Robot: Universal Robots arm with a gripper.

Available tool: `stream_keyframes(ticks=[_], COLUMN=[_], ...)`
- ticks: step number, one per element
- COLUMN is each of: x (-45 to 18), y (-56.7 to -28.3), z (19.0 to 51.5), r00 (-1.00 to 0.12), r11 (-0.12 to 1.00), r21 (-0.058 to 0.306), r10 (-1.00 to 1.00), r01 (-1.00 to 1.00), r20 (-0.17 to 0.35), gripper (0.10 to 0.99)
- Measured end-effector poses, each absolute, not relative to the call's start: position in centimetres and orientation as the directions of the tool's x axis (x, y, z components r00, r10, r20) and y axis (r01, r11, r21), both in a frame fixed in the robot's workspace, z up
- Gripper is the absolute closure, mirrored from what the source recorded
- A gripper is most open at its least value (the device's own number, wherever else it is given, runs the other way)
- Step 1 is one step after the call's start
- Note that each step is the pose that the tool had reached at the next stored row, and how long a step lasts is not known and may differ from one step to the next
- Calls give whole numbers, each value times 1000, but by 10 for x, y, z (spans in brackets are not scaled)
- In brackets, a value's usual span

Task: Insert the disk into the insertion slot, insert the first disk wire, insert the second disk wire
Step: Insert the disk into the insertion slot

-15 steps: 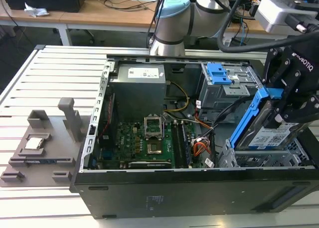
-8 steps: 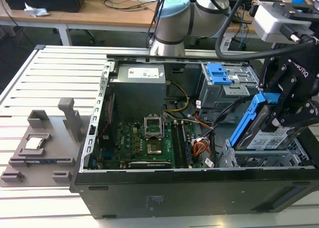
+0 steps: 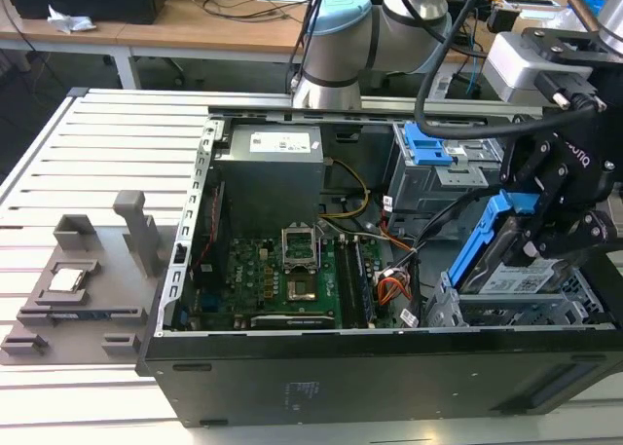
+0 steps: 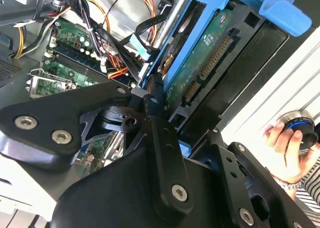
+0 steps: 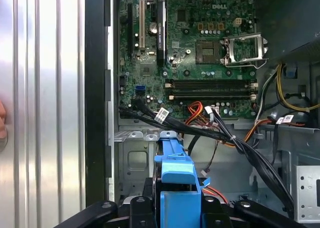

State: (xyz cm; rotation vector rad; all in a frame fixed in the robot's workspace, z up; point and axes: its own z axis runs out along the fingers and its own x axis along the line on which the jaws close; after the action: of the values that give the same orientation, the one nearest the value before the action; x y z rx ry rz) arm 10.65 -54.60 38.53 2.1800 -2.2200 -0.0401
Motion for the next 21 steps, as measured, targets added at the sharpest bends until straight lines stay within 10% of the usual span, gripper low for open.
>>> stream_keyframes(ticks=[13,21], x=[107,107], y=[-546,-546], z=[383,383], r00=[-18,-18], r11=[18,18], r21=[39,39], r10=[-1000,-1000], r01=[-999,-999], r20=[3,3], gripper=[651,980])
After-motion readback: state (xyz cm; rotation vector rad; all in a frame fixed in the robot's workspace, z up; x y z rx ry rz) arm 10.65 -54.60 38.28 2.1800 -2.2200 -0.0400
